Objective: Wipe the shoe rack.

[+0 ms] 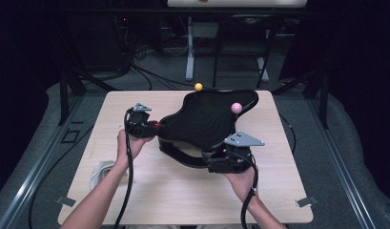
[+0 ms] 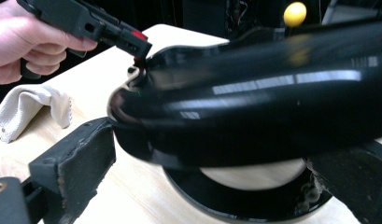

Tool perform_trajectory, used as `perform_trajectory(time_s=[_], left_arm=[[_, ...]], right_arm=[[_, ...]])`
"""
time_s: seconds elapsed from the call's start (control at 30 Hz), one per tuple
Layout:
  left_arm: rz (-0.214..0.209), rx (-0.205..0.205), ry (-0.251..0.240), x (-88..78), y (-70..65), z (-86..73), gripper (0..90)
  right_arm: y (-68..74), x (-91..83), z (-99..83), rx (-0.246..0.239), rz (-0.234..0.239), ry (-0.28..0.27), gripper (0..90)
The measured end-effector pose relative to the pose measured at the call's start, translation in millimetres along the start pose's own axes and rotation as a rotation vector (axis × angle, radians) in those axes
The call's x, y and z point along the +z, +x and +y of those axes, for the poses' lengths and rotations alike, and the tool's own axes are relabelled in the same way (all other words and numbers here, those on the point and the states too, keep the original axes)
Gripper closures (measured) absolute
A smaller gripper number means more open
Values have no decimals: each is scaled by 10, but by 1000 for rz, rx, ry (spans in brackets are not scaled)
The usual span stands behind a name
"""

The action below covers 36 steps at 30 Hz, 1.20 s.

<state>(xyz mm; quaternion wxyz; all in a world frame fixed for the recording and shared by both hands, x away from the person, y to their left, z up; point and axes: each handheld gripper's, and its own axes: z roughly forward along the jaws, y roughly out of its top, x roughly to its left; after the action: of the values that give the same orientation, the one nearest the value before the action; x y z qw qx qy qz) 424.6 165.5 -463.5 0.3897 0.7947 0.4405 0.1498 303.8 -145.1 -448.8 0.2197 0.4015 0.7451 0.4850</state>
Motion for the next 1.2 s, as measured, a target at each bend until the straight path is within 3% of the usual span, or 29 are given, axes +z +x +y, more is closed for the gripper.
perform_trajectory(time_s=[0.13,0.47,0.8,1.03,1.2], left_arm=[[2,-6,-2,-47,-11,-46,596],[-11,12,1,-107,-70,-104,596],[-37,37,10,-157,-161,-158,597],[-65,79,16,-175,-295,-195,598],[-116,113,-1,-175,-340,-233,596]], right_arm=[[8,-54,3,-7,2,-46,32],[-21,-51,25,-23,-25,-53,27],[-169,-49,30,-22,-82,-46,35],[-314,55,55,-5,-118,-32,35],[-411,93,54,19,-151,-29,36]])
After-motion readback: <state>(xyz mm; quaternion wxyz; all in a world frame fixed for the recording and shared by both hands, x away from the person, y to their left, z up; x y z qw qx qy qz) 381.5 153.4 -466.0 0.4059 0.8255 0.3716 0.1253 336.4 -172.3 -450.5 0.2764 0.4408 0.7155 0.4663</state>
